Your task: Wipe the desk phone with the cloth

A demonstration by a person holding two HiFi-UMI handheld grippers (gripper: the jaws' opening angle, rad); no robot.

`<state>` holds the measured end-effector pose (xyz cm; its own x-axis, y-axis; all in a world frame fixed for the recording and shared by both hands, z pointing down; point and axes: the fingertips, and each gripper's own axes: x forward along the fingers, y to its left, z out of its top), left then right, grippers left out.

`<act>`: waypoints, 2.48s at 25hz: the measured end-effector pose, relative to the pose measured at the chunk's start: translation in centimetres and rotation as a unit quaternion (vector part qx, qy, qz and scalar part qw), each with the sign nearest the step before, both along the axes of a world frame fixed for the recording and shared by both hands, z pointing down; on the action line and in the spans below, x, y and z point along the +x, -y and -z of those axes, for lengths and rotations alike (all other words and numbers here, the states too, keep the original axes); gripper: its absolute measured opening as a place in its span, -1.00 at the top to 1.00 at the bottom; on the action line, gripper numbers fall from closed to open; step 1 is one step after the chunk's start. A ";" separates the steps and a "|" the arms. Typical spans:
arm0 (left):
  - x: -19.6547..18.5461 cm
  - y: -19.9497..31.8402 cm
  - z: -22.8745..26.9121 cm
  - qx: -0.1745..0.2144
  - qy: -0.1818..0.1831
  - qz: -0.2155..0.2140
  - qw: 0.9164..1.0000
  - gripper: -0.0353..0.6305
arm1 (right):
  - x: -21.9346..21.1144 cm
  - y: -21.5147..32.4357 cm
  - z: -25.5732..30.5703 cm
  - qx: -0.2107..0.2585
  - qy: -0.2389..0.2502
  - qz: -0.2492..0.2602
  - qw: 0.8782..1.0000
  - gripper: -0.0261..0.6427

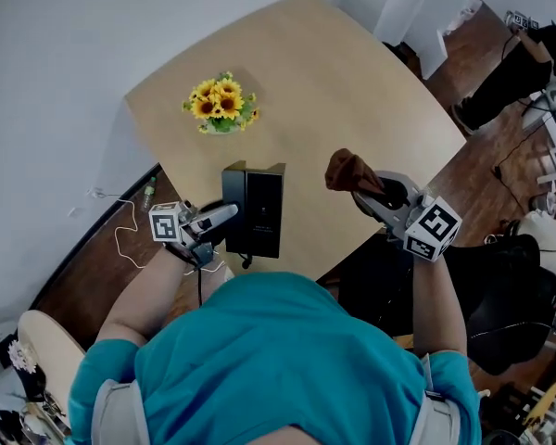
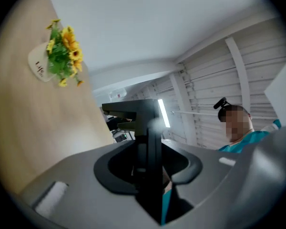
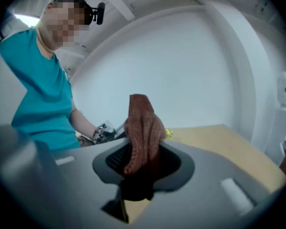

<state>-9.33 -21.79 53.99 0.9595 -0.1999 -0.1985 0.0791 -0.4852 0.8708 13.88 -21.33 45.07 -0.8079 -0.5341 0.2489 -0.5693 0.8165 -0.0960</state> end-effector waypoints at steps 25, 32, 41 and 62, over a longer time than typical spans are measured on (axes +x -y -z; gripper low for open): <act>8.3 8.1 -16.6 -0.031 0.175 -0.019 0.984 0.40 | 4.5 -6.2 -8.0 -0.100 -0.030 -0.051 0.993 0.59; 6.8 8.2 -18.4 -0.020 0.266 -0.008 0.964 0.35 | 4.2 -6.3 -8.1 -0.100 -0.022 -0.042 0.994 0.59; 4.3 7.3 -17.8 -0.046 0.319 0.037 0.946 -0.05 | 3.7 -5.8 -7.2 -0.082 -0.002 -0.018 0.996 0.59; -16.5 -15.6 0.2 0.119 0.215 0.142 0.959 0.64 | -13.8 -18.0 -2.5 -0.111 0.070 0.010 0.991 0.59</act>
<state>-25.83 -6.21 53.83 0.8766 -0.4627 0.1319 -0.4274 -0.6229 0.6552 0.07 -3.35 47.60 -0.8521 -0.4629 0.2442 -0.5227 0.7768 -0.3513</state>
